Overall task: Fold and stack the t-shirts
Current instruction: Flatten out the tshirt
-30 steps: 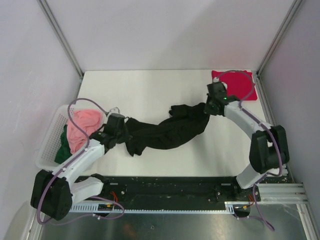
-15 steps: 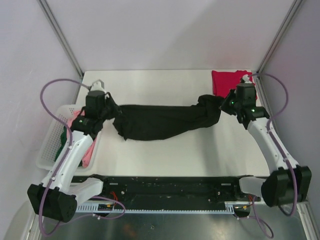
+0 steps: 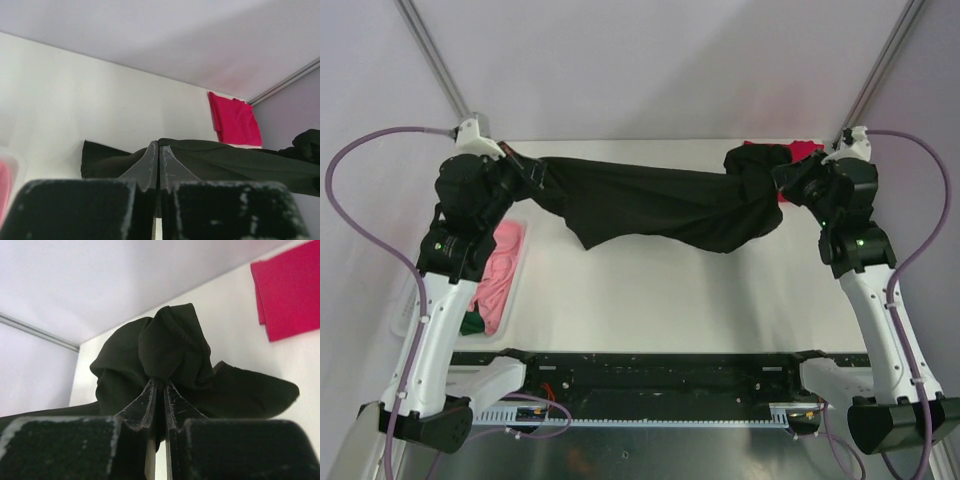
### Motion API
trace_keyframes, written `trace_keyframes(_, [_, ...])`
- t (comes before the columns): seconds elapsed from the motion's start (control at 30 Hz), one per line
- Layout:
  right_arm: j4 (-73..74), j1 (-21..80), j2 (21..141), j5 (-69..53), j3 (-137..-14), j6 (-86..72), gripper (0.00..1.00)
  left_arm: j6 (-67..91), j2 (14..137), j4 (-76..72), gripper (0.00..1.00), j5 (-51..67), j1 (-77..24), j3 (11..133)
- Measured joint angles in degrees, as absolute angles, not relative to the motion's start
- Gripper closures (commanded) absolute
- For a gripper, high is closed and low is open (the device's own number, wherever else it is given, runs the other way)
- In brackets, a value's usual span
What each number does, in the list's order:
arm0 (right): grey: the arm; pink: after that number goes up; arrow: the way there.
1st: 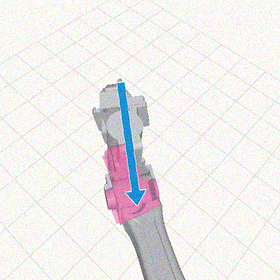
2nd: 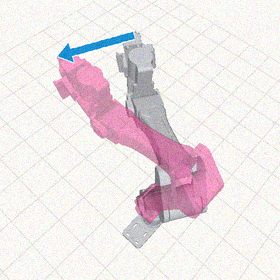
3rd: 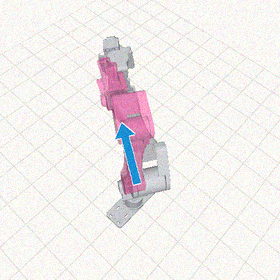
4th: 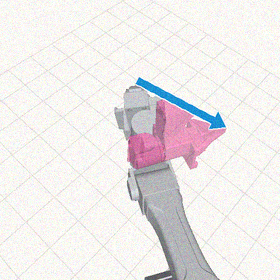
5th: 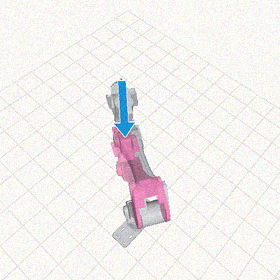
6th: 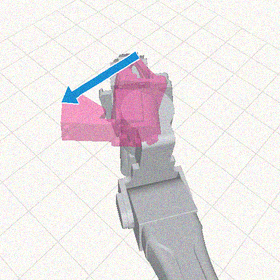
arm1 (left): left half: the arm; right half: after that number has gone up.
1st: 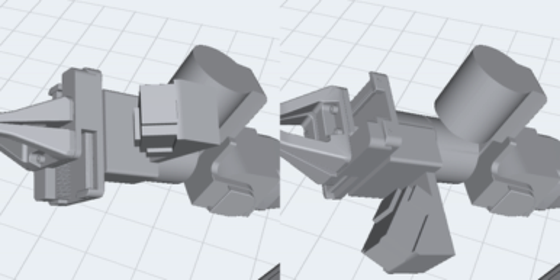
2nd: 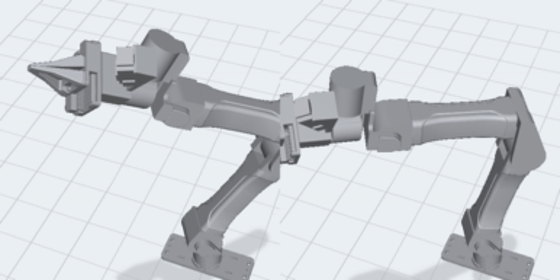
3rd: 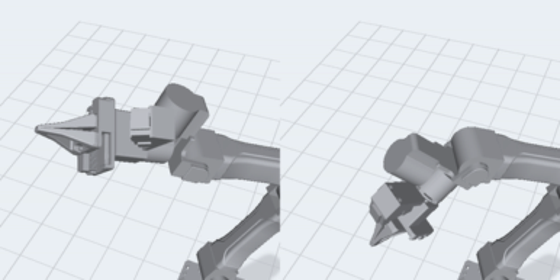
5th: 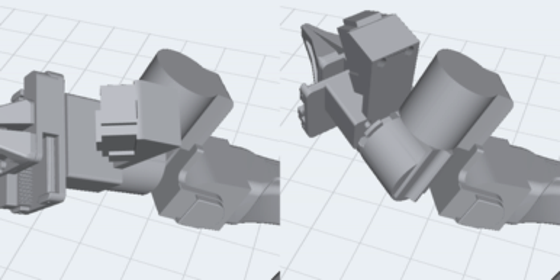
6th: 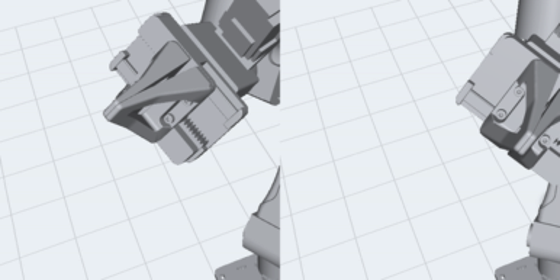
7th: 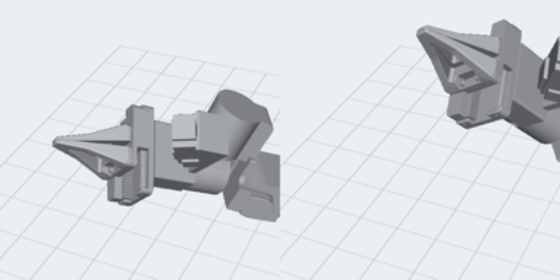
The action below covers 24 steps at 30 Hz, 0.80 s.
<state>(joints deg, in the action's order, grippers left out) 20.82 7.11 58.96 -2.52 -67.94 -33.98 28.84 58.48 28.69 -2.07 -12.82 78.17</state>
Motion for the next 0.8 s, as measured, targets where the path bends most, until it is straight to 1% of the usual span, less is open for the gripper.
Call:
trace_keyframes(0.13, [21.26, 7.09, 56.84, -2.22, -71.75, -33.93, 0.93, 28.45, 56.4, 29.78, 1.0, -0.97, -12.82, 80.2])
trace_keyframes(0.37, [23.42, 7.05, 51.88, -0.89, -80.77, -33.61, 0.92, 28.42, 53.1, 30.87, 1.0, -0.14, -12.82, 88.23])
trace_keyframes(0.47, [23.79, 7.05, 51.29, -0.91, -84.75, -33.17, 0.9, 28.42, 52.95, 31.03, 1.0, -0.49, -12.82, 91.07])
trace_keyframes(0.57, [23.66, 7.05, 51.75, -1.45, -86.96, -32.75, 0.91, 28.45, 54.15, 31.29, 1.0, -1.58, -12.82, 93.3])
trace_keyframes(0.63, [23.2, 7.14, 54.15, -2.22, -87.74, -32.47, 0.91, 28.47, 57.36, 31.22, 1.0, -2.35, -12.53, 94.48])
trace_keyframes(0.7, [22.61, 7.51, 58.48, -2.37, -87.94, -32.25, 0.89, 28.69, 63.31, 31.0, 1.0, -2.24, -11.18, 95.48])
trace_keyframes(0.73, [22.17, 7.84, 61.89, -2.28, -88.05, -32.05, 0.86, 28.97, 68.18, 30.68, 1.0, -1.74, -10.17, 96.2])
trace_keyframes(0.77, [21.82, 8.19, 65.98, -2.15, -88.09, -31.88, 0.81, 29.04, 72.6, 30.3, 0.98, -1.21, -9.41, 96.66])
trace_keyframes(0.8, [21.5, 8.49, 70.5, -1.96, -88.12, -31.66, 0.76, 29.06, 78.43, 30.17, 0.92, -0.45, -8.54, 97.6])
